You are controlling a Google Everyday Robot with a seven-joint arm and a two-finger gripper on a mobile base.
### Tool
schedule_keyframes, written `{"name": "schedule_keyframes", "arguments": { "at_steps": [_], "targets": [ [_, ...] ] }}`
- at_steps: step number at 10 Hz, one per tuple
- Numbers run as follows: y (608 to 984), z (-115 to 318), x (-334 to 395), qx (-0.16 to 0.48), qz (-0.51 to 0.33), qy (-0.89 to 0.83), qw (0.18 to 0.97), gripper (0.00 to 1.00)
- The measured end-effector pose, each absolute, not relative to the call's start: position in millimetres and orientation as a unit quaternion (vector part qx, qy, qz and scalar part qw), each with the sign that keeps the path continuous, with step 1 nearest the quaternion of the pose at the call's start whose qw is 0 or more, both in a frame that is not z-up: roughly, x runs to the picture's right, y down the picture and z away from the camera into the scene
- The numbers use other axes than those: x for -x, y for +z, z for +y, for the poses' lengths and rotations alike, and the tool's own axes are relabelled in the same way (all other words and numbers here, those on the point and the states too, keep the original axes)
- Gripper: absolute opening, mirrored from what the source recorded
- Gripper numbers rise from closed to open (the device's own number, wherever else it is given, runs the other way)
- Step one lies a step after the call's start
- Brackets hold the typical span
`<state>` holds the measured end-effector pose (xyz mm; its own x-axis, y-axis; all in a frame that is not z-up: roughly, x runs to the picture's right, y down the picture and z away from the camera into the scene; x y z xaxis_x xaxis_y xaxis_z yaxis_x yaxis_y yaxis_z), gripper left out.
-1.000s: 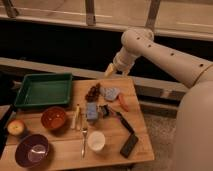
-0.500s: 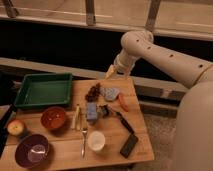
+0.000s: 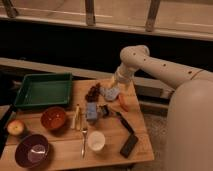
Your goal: Wipe purple bowl with towel
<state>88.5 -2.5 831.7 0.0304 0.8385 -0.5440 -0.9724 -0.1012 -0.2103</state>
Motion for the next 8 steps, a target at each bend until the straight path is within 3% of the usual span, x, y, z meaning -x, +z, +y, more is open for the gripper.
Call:
{"name": "schedule_keyframes", "arguments": {
  "at_steps": [5, 8],
  "targets": [
    [860, 14, -75, 0.302, 0.132, 0.657, 0.678, 0.66],
    [862, 0, -66, 0.247, 0.068, 0.64, 0.724, 0.66]
  ]
}}
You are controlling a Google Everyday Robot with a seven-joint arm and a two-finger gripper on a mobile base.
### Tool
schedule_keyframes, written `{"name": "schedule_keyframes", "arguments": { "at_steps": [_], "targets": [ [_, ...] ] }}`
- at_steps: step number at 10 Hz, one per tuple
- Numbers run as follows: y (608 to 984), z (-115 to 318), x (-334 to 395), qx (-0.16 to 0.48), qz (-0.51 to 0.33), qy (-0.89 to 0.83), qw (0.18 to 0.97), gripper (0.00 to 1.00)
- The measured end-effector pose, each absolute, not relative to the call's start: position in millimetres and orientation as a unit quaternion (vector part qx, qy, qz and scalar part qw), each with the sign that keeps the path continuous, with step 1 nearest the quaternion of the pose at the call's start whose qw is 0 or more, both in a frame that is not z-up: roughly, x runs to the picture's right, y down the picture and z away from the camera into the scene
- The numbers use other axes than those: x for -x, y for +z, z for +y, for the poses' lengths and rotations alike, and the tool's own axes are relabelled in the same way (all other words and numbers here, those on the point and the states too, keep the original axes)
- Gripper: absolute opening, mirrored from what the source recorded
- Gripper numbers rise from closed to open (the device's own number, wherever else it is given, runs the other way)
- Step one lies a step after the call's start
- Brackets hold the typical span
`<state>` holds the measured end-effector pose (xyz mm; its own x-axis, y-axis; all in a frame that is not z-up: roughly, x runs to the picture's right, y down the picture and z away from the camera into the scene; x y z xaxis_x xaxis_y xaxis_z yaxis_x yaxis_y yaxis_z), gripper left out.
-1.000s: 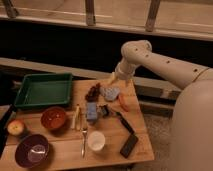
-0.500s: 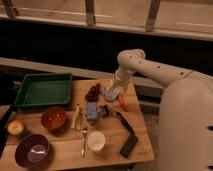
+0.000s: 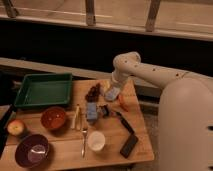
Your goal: Wipe purple bowl with towel
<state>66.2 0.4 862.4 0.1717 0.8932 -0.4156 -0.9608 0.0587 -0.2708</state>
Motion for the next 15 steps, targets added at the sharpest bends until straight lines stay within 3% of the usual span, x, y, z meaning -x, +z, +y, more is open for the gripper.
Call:
{"name": "schedule_keyframes", "arguments": {
  "at_steps": [5, 15],
  "targets": [
    [859, -6, -58, 0.225, 0.037, 0.631, 0.742, 0.66],
    [928, 8, -32, 0.274, 0.041, 0.632, 0.724, 0.66]
  ]
}}
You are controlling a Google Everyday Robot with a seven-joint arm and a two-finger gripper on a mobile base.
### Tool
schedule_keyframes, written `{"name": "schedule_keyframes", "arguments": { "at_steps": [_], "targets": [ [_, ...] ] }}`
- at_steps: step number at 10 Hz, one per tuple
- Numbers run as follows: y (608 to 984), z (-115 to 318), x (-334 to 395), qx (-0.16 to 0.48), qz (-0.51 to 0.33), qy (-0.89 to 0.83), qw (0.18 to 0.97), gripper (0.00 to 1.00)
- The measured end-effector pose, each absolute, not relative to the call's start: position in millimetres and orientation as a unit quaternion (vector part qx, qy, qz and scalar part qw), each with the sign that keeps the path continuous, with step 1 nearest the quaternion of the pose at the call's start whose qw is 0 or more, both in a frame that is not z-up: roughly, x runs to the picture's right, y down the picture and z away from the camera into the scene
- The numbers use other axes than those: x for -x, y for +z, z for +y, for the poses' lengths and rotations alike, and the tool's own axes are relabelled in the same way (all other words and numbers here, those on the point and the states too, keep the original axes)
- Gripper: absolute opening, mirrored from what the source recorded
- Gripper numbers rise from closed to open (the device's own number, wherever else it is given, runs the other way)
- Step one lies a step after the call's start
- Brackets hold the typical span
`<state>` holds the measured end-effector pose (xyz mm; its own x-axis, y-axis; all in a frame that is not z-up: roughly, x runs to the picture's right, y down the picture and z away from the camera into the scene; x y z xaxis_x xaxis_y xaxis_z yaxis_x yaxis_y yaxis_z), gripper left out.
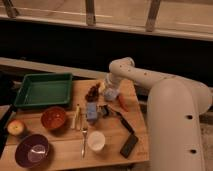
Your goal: Wipe purple bowl with towel
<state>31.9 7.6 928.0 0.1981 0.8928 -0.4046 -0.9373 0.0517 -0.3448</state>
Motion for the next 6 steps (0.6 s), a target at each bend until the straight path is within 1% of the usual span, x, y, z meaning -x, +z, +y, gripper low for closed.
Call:
{"name": "schedule_keyframes", "arguments": {
  "at_steps": [4, 5, 6],
  "targets": [
    [954, 26, -17, 0.306, 0.055, 0.63, 0.712, 0.66],
    [959, 29, -18, 0.309, 0.058, 0.631, 0.709, 0.65],
    [963, 33, -20, 0.315, 0.062, 0.631, 0.706, 0.57]
  ]
}}
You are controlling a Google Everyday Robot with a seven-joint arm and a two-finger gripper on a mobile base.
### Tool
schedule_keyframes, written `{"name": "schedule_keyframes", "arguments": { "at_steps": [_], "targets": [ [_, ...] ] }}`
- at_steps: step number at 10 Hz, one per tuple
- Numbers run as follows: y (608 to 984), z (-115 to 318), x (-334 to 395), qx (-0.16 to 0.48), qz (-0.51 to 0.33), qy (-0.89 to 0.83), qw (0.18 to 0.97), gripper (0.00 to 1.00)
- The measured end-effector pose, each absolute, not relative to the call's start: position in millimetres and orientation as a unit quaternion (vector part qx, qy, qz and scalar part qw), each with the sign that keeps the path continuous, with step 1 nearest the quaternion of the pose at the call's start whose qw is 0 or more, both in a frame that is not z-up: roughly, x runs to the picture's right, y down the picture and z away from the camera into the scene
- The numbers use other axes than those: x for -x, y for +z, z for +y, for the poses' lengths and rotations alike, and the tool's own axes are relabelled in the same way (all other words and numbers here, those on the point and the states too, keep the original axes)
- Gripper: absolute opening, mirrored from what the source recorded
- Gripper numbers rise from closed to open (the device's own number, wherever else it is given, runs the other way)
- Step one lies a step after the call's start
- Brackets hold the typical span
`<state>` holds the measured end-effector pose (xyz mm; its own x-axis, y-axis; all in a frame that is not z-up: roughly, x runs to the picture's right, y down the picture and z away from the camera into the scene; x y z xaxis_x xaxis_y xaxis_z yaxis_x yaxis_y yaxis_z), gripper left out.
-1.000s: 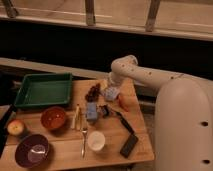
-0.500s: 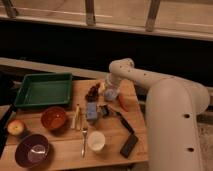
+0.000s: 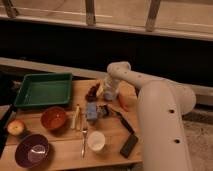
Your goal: Wipe purple bowl with towel
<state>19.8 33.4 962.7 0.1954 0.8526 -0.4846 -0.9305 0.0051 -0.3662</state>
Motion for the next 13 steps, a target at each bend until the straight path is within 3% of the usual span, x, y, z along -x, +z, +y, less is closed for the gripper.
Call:
{"name": "schedule_keyframes", "arguments": {
  "at_steps": [3, 6, 13],
  "targets": [
    [966, 42, -17, 0.326, 0.067, 0.629, 0.703, 0.26],
    [962, 40, -21, 0.327, 0.059, 0.633, 0.699, 0.02],
    [895, -26, -46, 0.33, -0.037, 0.654, 0.68, 0.0]
  ]
}}
